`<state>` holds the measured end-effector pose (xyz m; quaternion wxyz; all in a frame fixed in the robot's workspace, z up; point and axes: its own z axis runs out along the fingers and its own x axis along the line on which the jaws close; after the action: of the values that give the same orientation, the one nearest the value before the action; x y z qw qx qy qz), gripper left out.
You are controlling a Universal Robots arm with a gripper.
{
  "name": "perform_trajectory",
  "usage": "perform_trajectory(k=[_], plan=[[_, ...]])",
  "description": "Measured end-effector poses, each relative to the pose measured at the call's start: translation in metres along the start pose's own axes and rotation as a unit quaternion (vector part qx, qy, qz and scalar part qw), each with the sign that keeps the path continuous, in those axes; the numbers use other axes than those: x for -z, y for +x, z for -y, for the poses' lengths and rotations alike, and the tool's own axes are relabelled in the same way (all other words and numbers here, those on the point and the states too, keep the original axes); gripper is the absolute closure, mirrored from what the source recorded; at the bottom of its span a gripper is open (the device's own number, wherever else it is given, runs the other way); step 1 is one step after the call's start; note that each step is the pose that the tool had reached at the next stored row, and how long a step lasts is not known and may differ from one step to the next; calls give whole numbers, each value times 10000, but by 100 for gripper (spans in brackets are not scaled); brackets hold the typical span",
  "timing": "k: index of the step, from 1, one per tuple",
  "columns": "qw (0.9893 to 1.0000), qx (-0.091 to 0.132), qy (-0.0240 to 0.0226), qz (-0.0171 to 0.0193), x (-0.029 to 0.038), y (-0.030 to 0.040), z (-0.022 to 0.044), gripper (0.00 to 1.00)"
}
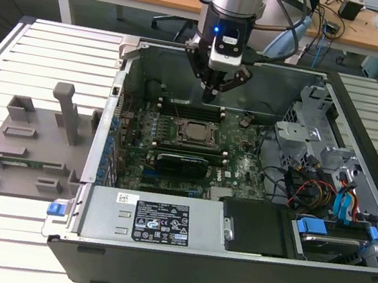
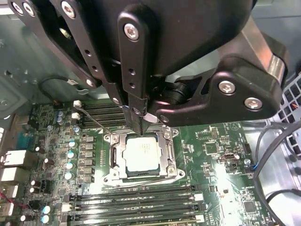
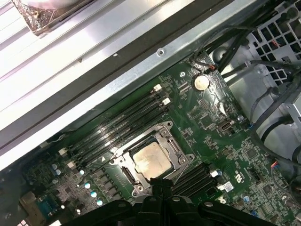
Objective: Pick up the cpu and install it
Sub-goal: 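Install the first cpu locking lever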
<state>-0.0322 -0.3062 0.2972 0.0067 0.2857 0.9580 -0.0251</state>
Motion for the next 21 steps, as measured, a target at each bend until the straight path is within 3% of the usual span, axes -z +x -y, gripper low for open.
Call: perform_trajectory(k=[4,6,13,16,19,21], plan=[[9999,169,-4,8,0,0,0,89],[9994,337,-9,15,0,0,0,89],[9983,583,-16,26,0,0,0,89],[9975,708,-19,32,0,0,0,89],[9958,916,-25,41,0,0,0,89],[9952,974,-27,43,0,0,0,89]])
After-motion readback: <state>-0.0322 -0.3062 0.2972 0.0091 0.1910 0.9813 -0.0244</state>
